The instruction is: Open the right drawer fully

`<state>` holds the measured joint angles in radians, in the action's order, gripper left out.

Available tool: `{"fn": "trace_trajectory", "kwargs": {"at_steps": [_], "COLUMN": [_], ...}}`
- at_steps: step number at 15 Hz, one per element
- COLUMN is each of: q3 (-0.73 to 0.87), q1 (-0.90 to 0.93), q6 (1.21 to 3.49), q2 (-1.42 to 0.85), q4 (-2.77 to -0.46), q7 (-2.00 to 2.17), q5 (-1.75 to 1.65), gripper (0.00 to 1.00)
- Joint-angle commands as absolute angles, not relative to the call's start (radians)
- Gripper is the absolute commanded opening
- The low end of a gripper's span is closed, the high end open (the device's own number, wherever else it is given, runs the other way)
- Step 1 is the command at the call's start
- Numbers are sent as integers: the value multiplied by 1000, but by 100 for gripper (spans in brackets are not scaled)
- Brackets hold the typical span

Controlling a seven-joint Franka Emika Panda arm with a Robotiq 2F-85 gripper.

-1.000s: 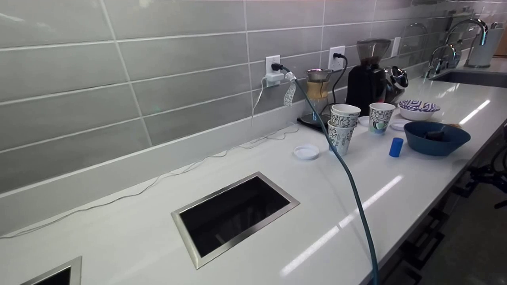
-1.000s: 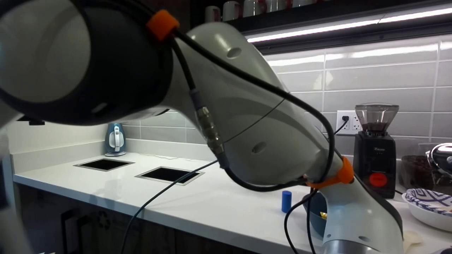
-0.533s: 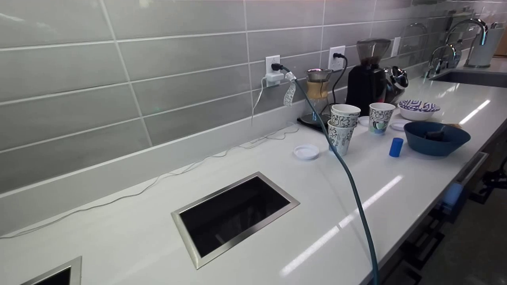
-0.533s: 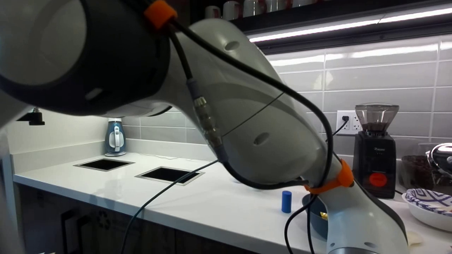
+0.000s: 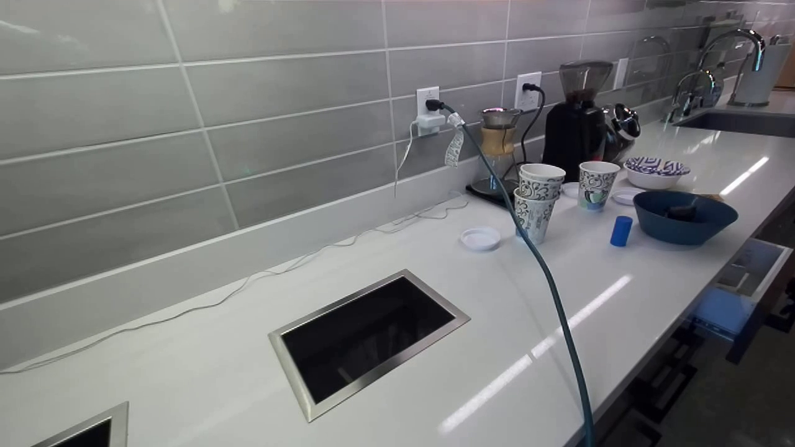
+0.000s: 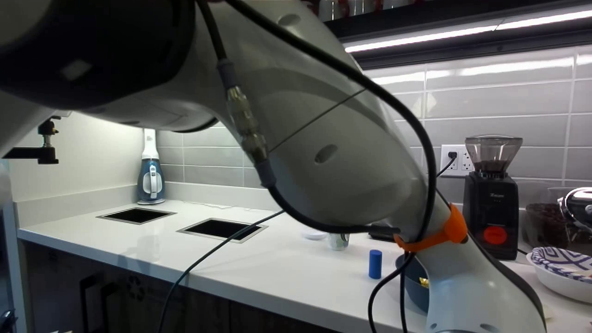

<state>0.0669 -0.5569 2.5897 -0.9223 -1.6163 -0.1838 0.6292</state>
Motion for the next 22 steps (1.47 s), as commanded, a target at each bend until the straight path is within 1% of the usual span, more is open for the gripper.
{"fn": "trace_trajectory", "kwargs": {"at_steps": [1,10,17,22], "q3": [59,60,45,10], "q1": [-594,-699,-775,-793], "q6": [2618,2619,2615,2602], "q2": [-826,-745,-729,-709], "q4": [-1755,-1882,-1907,-1912], "q7": [-209,-274,-340,-428], "q5": [621,627,622,606], "gripper": [100,100,100,100]}}
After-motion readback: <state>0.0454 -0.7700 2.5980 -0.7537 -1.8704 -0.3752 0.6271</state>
